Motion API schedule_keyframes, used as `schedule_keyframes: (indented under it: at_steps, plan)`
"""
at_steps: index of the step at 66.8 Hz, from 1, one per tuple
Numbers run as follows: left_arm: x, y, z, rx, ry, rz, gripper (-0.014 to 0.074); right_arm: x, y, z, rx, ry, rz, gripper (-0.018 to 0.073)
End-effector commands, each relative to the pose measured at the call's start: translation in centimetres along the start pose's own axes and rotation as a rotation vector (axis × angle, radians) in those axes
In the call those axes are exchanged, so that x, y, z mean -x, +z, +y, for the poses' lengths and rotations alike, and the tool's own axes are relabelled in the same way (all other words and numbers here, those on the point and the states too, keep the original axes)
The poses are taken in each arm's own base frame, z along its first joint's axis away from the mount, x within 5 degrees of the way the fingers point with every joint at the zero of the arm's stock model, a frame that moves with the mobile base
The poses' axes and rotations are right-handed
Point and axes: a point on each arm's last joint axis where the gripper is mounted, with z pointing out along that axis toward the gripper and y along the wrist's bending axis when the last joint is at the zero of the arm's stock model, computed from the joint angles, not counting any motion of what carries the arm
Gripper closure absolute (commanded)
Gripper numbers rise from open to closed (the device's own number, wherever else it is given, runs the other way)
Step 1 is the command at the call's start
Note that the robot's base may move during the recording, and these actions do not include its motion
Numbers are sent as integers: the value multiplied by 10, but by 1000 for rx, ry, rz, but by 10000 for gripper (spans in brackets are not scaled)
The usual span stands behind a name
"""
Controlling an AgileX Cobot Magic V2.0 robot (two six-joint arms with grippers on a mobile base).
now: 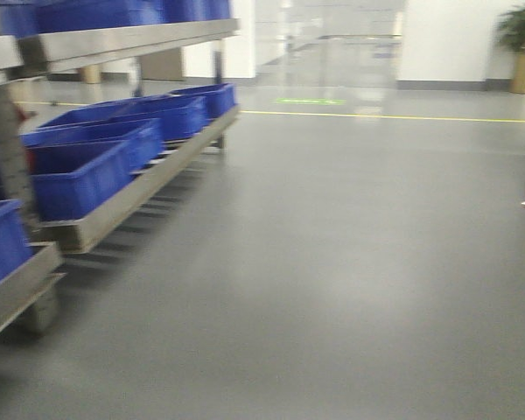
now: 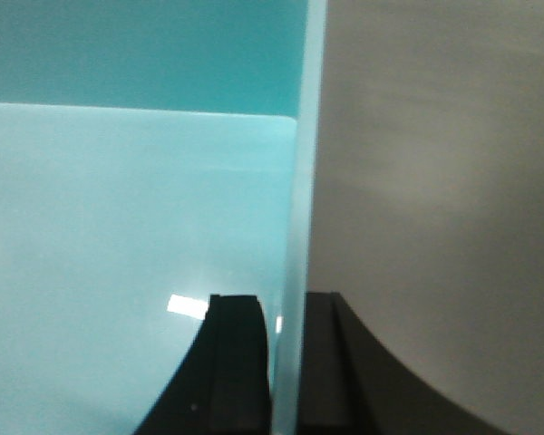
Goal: Move two blue bins to right shelf middle
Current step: 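Drive the base along the aisle holding both teal bins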
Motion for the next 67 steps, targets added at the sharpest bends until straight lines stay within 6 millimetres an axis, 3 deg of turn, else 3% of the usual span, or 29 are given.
schedule_keyframes:
  at_steps: [1,67]
  plan:
    - [6,-7,6,39,23,-49,707,11,-12,-7,-29,-44,-77,727]
    - [6,-7,7,45,28,-52,707,11,-12,-7,-29,-44,-77,727]
